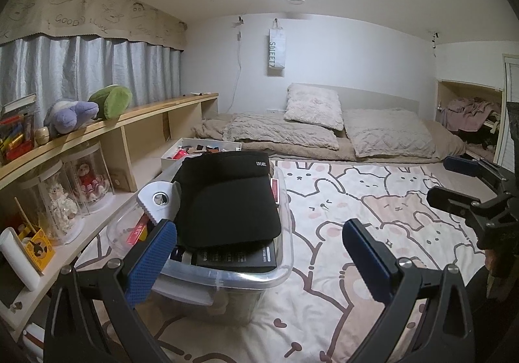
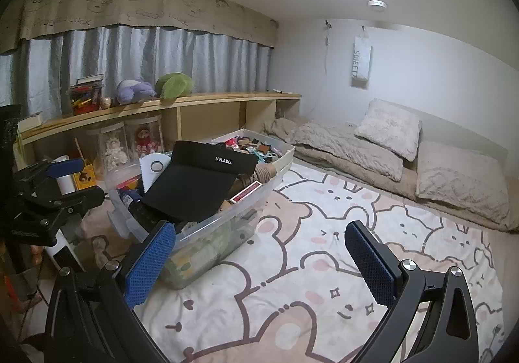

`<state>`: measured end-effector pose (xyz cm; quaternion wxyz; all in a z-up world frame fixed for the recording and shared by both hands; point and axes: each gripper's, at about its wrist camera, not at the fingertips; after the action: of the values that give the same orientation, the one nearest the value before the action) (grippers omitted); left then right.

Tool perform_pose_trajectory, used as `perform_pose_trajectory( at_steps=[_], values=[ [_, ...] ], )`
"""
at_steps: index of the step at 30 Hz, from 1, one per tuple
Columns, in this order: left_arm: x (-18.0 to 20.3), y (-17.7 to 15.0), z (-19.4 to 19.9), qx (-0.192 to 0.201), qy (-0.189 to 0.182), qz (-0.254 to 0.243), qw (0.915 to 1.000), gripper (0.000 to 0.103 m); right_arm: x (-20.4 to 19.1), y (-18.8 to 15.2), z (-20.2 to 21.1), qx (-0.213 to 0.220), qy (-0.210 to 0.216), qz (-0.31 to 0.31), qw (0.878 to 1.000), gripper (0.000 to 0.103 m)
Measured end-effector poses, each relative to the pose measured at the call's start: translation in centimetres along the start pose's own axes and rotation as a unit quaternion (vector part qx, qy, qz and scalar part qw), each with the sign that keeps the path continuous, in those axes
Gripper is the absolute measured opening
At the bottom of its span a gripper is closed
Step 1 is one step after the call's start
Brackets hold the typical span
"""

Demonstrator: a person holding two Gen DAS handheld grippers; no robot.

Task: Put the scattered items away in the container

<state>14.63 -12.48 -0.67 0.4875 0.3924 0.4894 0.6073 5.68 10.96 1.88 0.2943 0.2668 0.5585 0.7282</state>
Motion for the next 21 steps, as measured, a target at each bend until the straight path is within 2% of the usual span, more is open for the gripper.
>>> perform_pose_trajectory(
  at_steps=[21],
  values=[
    [-0.09, 0.08, 0.14, -0.002, -0.002, 0.002, 1.0000, 0.103, 0.41, 0.01, 0.19, 0.000, -0.003, 0.002, 1.000, 0.103]
  ],
)
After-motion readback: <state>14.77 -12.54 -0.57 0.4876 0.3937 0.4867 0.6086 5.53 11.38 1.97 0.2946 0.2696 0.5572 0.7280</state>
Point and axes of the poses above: each gripper's, at about its wrist camera, not at the fingertips, and z roughly against the way its jaws point, x to its right, y to its top, and after that the axes turned 9 degrees about x, right-handed
